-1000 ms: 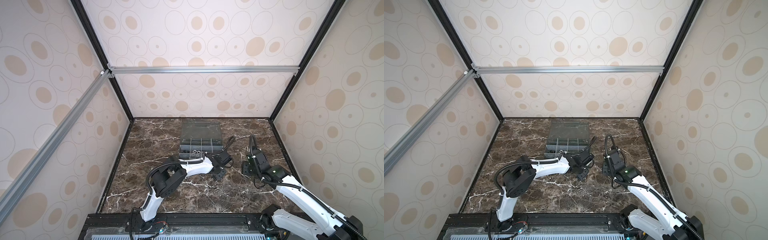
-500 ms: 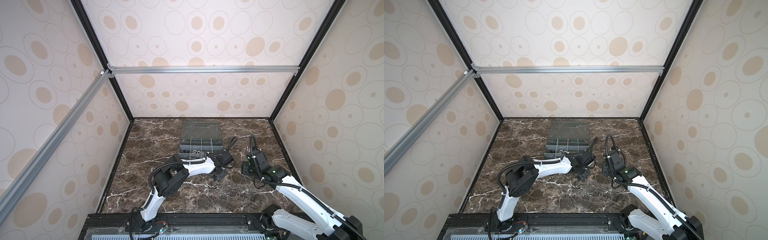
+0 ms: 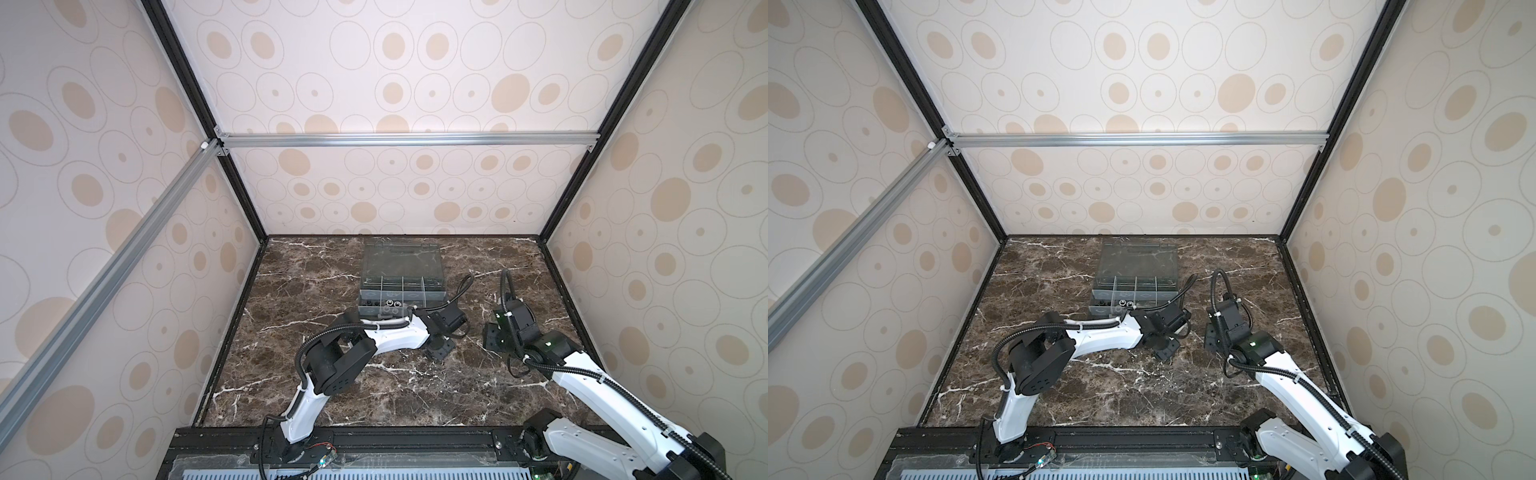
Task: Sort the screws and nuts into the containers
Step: 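Lower the left gripper onto a black bolt and close, then carry the black bolt over the organizer and release it into the bolt compartment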
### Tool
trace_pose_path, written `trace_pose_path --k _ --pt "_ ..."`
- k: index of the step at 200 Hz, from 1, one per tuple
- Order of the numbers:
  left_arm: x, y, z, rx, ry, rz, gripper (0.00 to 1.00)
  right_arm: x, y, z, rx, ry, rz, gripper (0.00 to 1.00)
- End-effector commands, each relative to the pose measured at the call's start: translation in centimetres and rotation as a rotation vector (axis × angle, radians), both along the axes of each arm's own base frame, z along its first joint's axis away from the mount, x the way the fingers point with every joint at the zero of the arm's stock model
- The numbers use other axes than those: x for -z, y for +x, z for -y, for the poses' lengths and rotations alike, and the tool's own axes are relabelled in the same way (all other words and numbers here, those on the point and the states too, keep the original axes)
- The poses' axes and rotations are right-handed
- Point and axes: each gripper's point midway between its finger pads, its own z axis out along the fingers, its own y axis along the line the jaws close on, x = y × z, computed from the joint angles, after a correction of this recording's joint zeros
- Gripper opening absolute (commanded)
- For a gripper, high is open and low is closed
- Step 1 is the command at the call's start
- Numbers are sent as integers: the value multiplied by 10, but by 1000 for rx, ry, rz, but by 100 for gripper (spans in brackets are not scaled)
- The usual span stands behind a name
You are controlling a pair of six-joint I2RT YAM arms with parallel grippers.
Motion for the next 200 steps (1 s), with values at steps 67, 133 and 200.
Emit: trace_pose_path --k 67,133,200 --pt "-101 20 6 -21 -182 125 4 -2 -5 8 24 -8 -1 54" --pt "-133 87 -33 -125 -187 214 3 -8 -4 10 31 -10 16 54" --pt "-116 134 -54 -185 -128 224 3 -14 -1 11 -1 -59 6 55"
